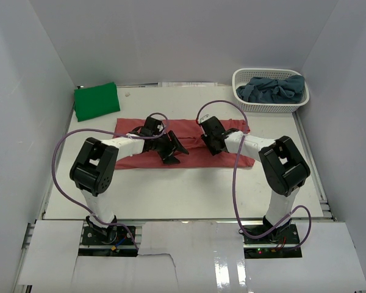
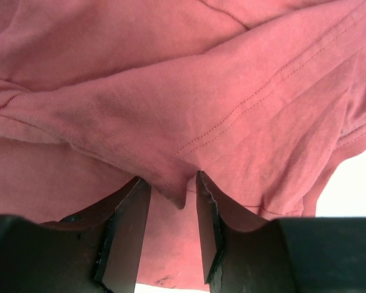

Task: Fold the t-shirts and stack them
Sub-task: Fold the other side of the tshirt into a rectangle, then rotate the tshirt 90 degrees

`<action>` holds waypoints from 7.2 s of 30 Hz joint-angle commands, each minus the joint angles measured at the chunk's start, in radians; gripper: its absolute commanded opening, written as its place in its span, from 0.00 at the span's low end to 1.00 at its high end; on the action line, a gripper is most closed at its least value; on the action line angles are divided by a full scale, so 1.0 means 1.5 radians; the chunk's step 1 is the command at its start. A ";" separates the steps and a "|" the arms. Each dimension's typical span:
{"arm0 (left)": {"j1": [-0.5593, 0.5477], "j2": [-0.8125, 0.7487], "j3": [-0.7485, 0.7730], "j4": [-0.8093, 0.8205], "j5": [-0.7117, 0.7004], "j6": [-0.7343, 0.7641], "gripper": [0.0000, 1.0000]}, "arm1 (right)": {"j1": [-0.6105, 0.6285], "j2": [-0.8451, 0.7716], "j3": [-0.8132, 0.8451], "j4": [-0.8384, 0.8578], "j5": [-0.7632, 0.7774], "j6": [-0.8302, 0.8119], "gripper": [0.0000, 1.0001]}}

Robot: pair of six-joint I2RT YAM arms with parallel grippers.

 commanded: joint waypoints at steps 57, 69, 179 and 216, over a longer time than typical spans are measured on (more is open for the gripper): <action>-0.044 0.053 -0.026 -0.035 -0.083 0.038 0.69 | 0.016 0.199 0.375 0.088 0.149 -0.120 0.50; -0.044 -0.007 0.006 -0.098 -0.088 0.061 0.69 | -0.054 0.032 0.258 -0.037 -0.003 0.111 0.50; 0.074 -0.107 -0.049 -0.442 -0.333 0.289 0.68 | -0.279 0.444 0.711 -0.247 -0.434 0.209 0.51; 0.014 -0.386 -0.246 -0.364 0.023 0.132 0.69 | -0.298 0.489 0.714 0.264 -0.754 0.527 0.82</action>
